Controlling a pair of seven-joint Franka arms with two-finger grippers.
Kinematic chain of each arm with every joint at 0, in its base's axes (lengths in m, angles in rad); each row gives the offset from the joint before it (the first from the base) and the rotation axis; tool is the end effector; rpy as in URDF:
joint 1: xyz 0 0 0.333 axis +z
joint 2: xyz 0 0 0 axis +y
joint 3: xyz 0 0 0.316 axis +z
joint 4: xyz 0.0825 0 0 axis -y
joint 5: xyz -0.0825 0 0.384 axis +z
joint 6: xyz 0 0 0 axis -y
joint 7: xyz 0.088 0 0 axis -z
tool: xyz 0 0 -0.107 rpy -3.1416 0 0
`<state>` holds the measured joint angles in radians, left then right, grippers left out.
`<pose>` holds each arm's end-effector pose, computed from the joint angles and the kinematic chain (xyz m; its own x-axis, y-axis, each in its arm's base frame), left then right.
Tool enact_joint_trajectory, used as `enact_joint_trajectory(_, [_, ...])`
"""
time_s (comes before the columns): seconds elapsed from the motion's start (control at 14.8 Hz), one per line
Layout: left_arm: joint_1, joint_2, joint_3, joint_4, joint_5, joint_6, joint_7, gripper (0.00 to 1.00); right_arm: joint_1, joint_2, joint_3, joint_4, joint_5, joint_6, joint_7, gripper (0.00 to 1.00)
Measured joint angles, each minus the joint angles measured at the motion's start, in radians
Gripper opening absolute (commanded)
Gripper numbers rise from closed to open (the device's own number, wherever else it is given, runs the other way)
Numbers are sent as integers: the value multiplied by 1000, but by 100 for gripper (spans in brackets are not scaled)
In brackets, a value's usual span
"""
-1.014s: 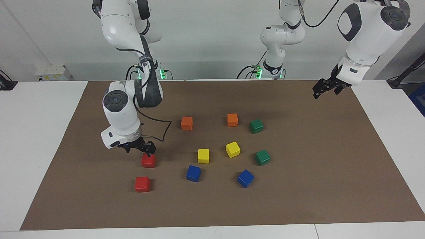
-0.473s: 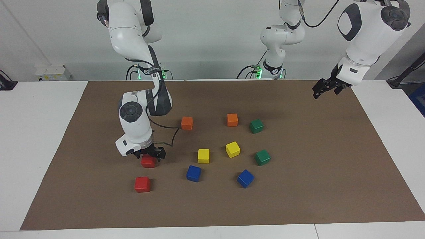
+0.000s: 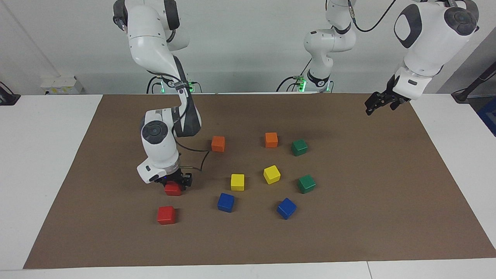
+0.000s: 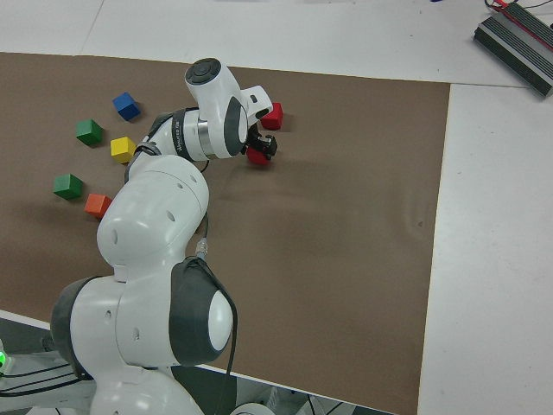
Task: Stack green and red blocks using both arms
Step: 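Reach the right gripper to the nearer red cube and grasp it, then carry the red cube outward with the right gripper and set it down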
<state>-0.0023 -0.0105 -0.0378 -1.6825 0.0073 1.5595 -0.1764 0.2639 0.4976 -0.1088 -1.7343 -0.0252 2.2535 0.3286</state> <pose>0.5446 -0.0212 0.5769 0.9846 0.1362 -0.1092 0.1340 -0.9906 -0.0272 0.6585 0.1092 0.2973 0.9888 -0.1421 0.0450 -0.1447 -0.9876 0.0604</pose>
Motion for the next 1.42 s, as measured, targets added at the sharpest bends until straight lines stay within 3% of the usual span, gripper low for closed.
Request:
enact_joint_trajectory(0.47, [0,0,0,0,0,0,0,100,-15,-10,-5,2,0,-14,-43,0])
enact_joint_trajectory(0.81, [0,0,0,0,0,0,0,100,-167,-174,-10,-44,0,-115,-325,0])
enact_joint_trajectory(0.95, [0,0,0,0,0,0,0,100,-237,-245,-10,-152,4,-62,-432,0])
enact_joint_trajectory(1.15, [0,0,0,0,0,0,0,100,-274,-313,-9,-345,20,123,-539,0])
enact_joint_trajectory(1.42, [0,0,0,0,0,0,0,100,-268,-324,3,-421,22,262,-626,0])
